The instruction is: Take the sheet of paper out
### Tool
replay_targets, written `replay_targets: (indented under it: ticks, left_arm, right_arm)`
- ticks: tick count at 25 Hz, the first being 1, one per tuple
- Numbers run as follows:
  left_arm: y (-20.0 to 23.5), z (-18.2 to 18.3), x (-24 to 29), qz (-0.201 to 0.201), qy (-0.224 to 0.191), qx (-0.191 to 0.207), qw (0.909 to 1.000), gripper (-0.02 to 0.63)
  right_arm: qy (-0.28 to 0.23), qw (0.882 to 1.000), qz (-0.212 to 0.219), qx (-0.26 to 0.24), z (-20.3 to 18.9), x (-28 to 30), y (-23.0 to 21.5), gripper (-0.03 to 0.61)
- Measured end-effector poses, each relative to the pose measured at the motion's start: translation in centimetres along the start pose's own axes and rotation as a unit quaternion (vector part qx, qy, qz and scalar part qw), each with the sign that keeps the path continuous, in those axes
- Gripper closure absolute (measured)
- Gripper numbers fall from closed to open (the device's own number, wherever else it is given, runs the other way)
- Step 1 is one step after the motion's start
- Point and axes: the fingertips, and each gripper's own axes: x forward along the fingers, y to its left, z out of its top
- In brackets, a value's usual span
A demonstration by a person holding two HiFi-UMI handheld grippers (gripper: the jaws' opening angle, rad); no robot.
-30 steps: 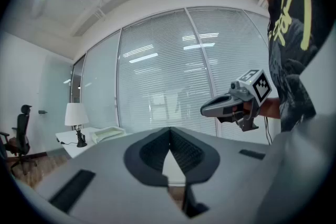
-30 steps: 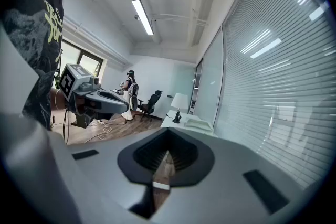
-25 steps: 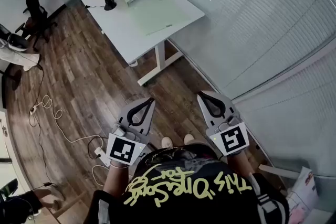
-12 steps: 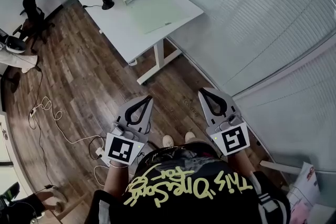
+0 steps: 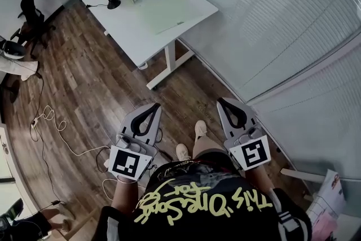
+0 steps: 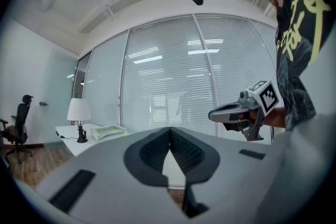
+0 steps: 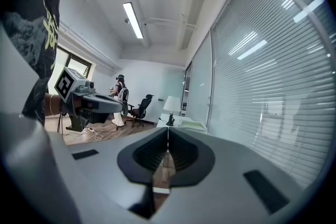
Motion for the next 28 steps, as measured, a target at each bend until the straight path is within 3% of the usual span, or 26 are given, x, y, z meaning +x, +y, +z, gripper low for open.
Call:
replay_targets:
  ticks: [2, 8, 14, 20, 26, 28]
  left_arm:
    - [0.1, 0.0, 0.1, 0.001, -0.001, 0.000, 1.0000, 0.607]
    - [1.5, -0.7, 1.4, 0.012, -0.003, 0.002, 0.9999, 0.606]
    - [3.5, -0.3, 2.9, 0.029, 0.002, -0.005, 0.9996, 0.606]
    - [6.9, 1.4, 5.3, 0.047, -0.031, -0.017, 0.9983, 0.606]
    - [10.5, 2.7, 8.6, 0.081, -0.034, -0.035, 0.9955, 0.606]
    - [11.1, 2.7, 9.6, 0.086, -0.025, -0.030, 0.9955, 0.606]
  right_arm:
    - [0.011, 1.000, 0.009, 0.002, -0.6, -0.2, -0.1, 0.571]
    - [-0.040, 0.999, 0.006, -0.013, 0.2, 2.1, -0.8, 0.571]
    - [-0.045, 0.999, 0.020, -0.010, 0.7, 4.7, -2.4, 0.571]
    - [-0.058, 0.998, 0.034, -0.011, 1.8, 8.1, -5.3, 0.569]
    - [-0.002, 0.999, 0.032, -0.029, 1.9, 11.7, -9.1, 0.571]
    - [-0.038, 0.998, 0.036, -0.018, 3.3, 12.9, -10.0, 0.569]
